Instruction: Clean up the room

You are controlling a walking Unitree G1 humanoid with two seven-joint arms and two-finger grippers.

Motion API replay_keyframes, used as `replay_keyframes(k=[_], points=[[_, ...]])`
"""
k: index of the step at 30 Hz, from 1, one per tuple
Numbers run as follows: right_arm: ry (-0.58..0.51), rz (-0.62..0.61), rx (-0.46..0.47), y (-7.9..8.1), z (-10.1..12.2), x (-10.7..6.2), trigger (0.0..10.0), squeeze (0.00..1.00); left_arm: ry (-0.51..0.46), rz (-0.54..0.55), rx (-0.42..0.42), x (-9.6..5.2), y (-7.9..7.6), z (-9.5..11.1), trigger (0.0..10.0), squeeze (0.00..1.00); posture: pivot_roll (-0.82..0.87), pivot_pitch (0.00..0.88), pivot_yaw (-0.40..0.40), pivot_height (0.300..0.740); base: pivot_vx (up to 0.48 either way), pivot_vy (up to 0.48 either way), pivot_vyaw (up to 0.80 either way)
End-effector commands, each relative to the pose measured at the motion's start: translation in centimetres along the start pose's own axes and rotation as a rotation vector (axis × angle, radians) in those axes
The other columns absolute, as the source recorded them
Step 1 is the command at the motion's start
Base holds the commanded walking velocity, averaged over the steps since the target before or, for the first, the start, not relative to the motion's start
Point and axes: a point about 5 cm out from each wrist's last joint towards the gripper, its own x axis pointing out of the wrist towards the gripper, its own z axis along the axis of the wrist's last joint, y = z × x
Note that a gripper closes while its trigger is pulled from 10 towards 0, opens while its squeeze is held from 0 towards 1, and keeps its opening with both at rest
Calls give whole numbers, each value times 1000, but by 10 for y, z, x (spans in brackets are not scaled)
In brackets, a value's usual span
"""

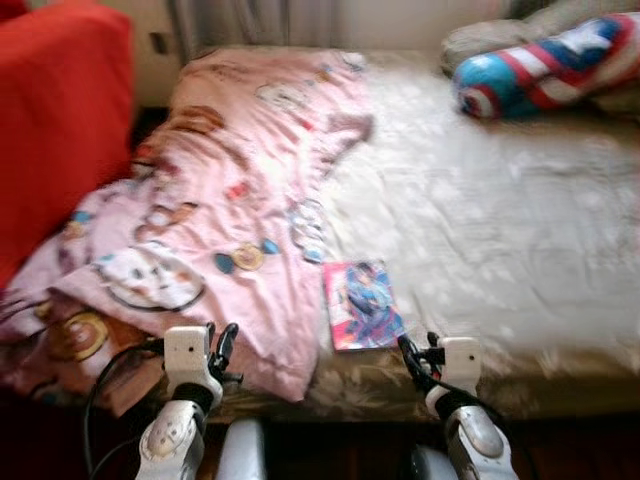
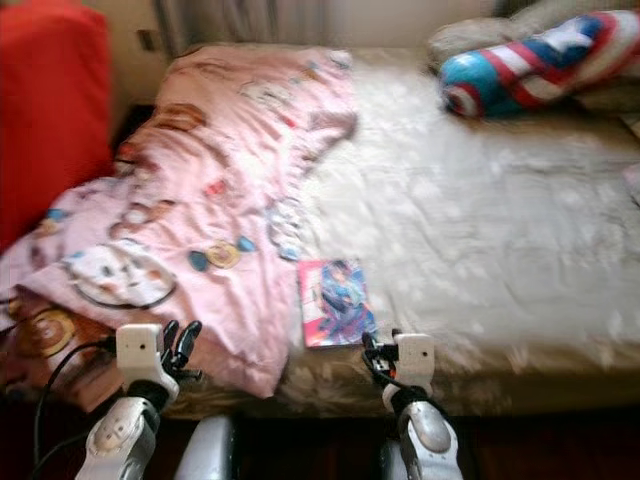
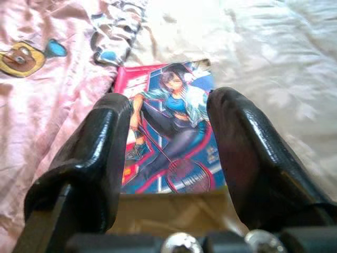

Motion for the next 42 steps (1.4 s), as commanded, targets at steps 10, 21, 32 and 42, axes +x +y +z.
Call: replay_keyframes(k=[10, 21, 32, 42], points=[[35, -50, -7, -17, -8, -9, 10000, 0, 10, -32, -22, 0, -12, -1, 10000, 0, 63, 129, -32, 589, 310, 0, 0], [83, -20, 25, -13, -12, -6, 10000, 0, 4, -32, -21, 1, -12, 1, 10000, 0, 67, 149, -29, 589, 95, 0, 0], [188, -67, 182, -15, -22, 0, 10000, 1000, 6, -28, -2, -7, -6, 4, 10000, 0, 104, 195, -8, 589, 0, 0, 0], [178, -83, 260, -13, -14, 10, 10000, 0, 25, -37, 41, -22, 4, 11, 10000, 0, 155, 272, 43, 589, 0, 0, 0]])
